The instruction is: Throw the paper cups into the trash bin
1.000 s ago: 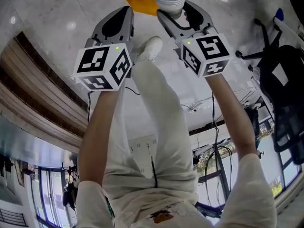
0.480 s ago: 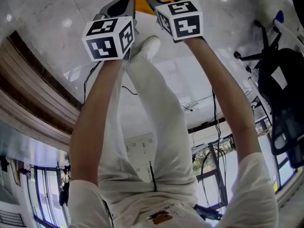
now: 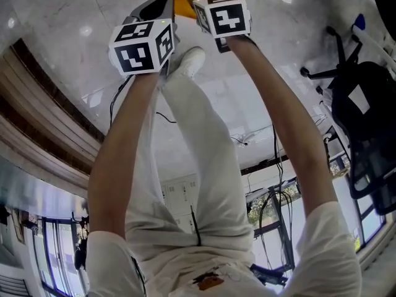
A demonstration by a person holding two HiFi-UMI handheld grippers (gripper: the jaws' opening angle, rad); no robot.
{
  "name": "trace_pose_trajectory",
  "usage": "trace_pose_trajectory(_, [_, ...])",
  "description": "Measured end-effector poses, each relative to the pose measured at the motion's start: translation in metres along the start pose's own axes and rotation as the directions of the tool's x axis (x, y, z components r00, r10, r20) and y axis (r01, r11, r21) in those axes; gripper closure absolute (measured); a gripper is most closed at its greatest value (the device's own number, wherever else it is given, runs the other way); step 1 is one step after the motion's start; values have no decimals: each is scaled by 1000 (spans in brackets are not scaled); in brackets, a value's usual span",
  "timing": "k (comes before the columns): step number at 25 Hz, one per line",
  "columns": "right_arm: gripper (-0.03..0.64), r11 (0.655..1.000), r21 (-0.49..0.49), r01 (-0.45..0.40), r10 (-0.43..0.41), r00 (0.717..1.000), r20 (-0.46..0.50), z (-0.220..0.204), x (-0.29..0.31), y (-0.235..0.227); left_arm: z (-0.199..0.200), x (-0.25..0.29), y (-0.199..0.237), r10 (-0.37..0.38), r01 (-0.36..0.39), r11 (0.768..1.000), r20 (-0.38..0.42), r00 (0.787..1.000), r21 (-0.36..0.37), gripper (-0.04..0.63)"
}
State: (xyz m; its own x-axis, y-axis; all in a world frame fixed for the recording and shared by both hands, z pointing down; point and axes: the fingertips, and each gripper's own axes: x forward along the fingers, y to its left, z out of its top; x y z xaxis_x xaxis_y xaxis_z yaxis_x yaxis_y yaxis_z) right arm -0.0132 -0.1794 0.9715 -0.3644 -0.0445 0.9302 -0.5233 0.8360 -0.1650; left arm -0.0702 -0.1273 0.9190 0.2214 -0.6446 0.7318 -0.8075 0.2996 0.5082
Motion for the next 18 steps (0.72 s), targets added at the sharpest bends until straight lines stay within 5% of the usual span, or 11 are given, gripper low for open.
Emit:
trace_pose_trajectory(4, [573, 994, 102, 38, -49, 994, 99, 14, -56, -4, 15, -32, -22, -21, 21, 1000, -6, 1000, 19, 589])
trace_pose_trajectory(5, [592, 992, 116, 49, -63, 991, 119, 19, -72, -4, 21, -43, -29, -29, 29, 999, -6, 1000, 29, 589])
trace_pose_trajectory(18, [611, 975, 218, -54, -6, 965, 264, 86, -316, 51, 114, -236, -165, -75, 69, 990, 43, 996, 126, 589])
